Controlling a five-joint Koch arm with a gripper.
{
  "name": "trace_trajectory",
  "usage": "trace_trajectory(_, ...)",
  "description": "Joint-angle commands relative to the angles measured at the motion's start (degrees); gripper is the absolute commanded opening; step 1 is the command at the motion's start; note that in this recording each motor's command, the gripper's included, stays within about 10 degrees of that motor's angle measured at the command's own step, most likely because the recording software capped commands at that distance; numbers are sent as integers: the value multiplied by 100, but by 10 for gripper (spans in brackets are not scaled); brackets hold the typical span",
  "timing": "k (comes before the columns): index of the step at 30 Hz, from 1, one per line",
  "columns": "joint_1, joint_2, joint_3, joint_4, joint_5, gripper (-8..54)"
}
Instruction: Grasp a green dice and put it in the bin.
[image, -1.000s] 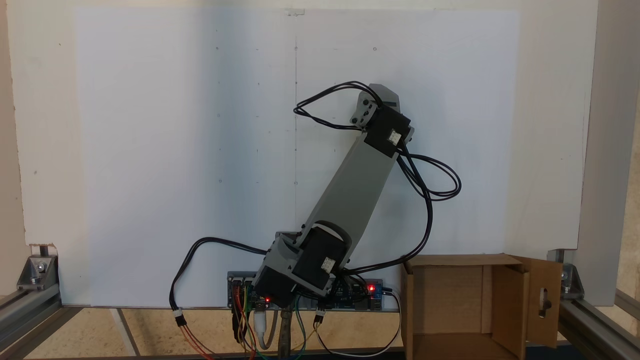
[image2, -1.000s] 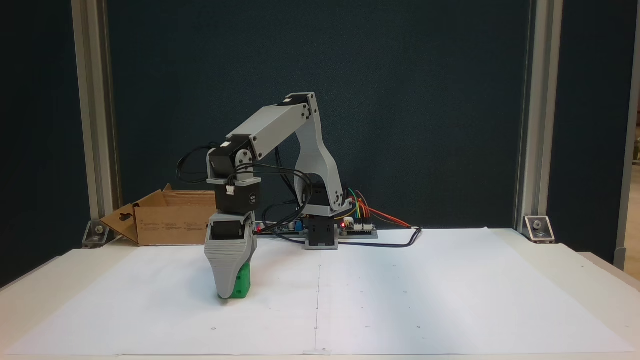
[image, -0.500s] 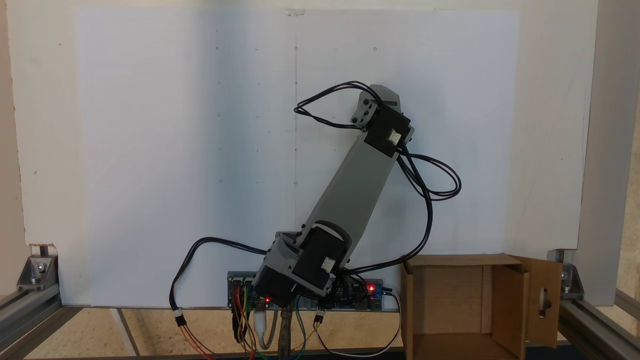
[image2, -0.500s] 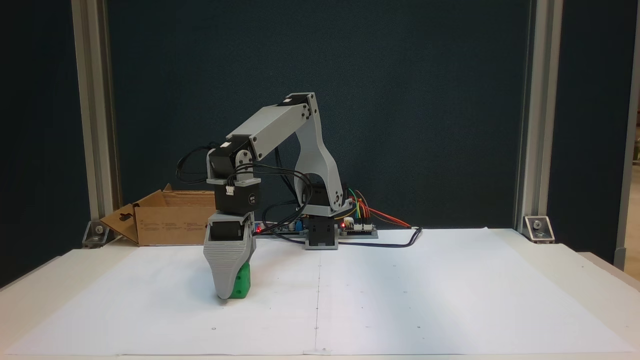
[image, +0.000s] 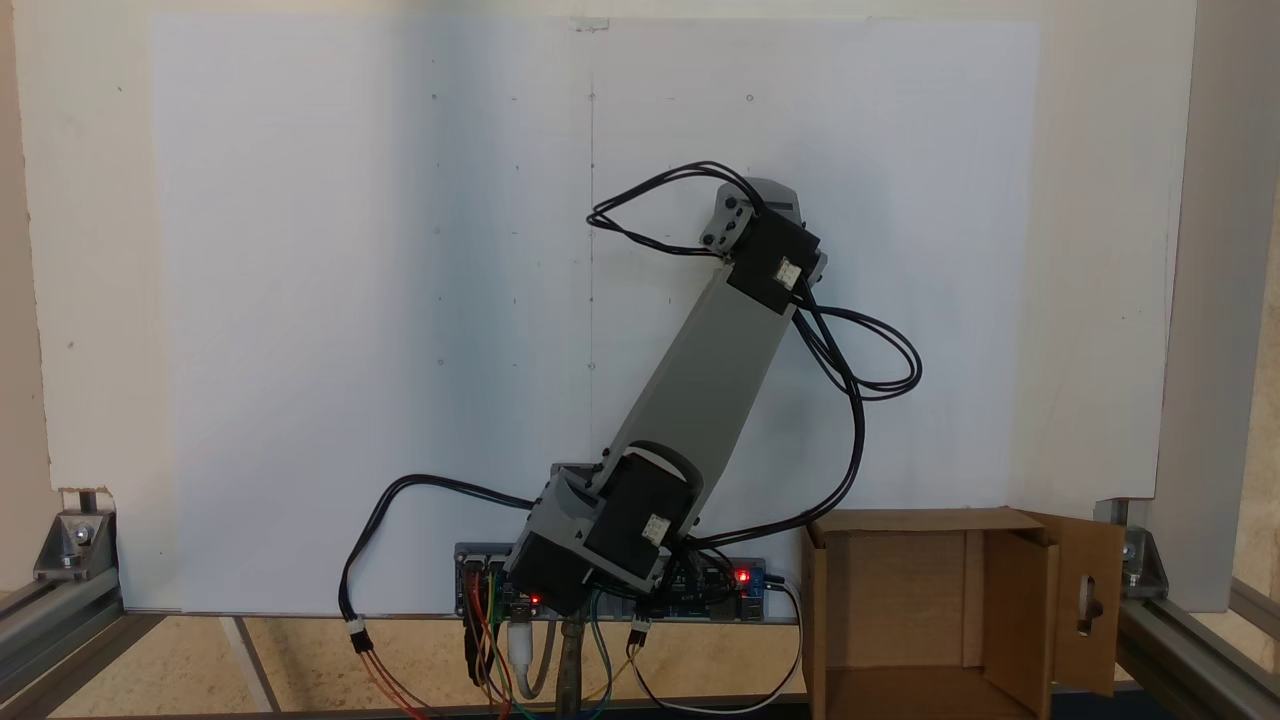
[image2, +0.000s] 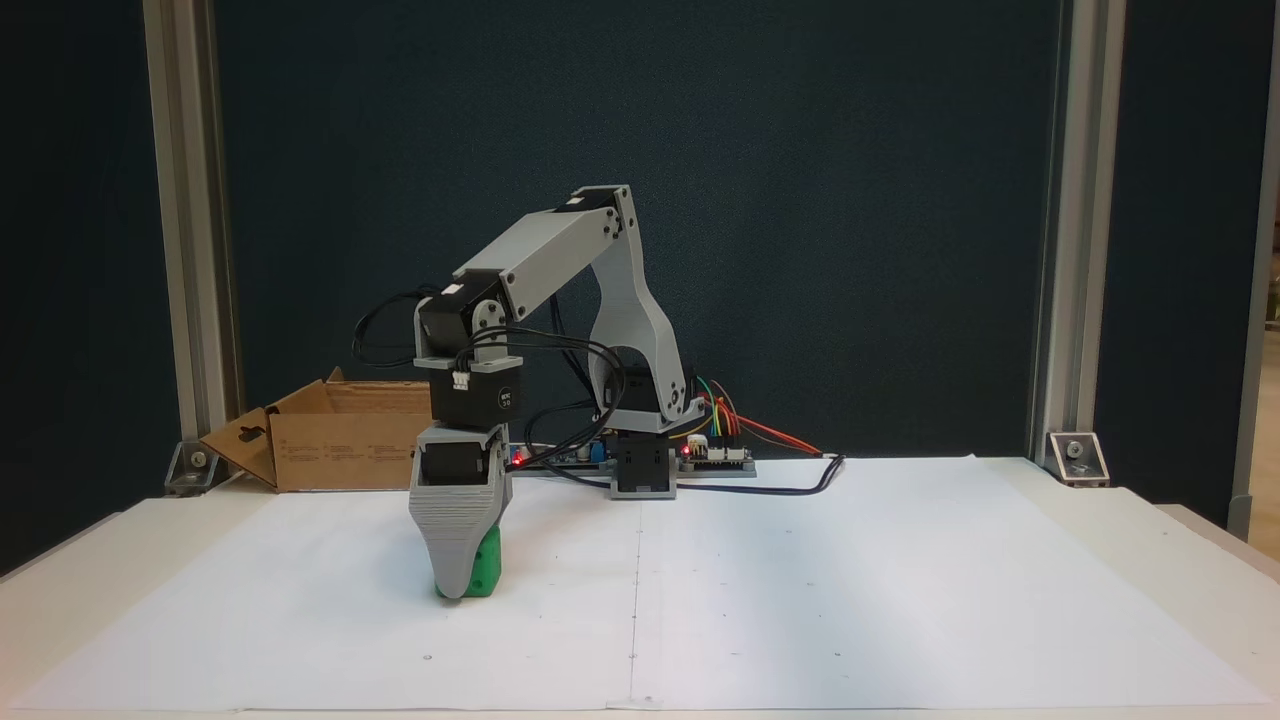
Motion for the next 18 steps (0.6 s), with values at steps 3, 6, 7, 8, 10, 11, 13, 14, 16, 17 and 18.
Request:
trace_trajectory(3, -18, 9, -88, -18, -360, 252)
trace_trajectory(6, -18, 9, -88, -167, -360, 171)
trace_trajectory(7, -18, 9, -88, -220, -360, 122)
trace_trajectory(8, -18, 9, -88, -264, -360, 119)
trace_trajectory(10, -18, 18, -88, -299, -352, 119)
trace_trajectory(11, -18, 26, -88, -272, -316, 119)
trace_trajectory(13, -9, 132, -88, -202, -70, 119)
trace_trajectory(14, -9, 246, -88, -132, 167, 119)
trace_trajectory(16, 9, 598, -97, 88, 826, 119)
trace_trajectory(17, 9, 791, -97, 246, 1132, 119)
trace_trajectory(18, 9, 984, -97, 483, 1308, 119)
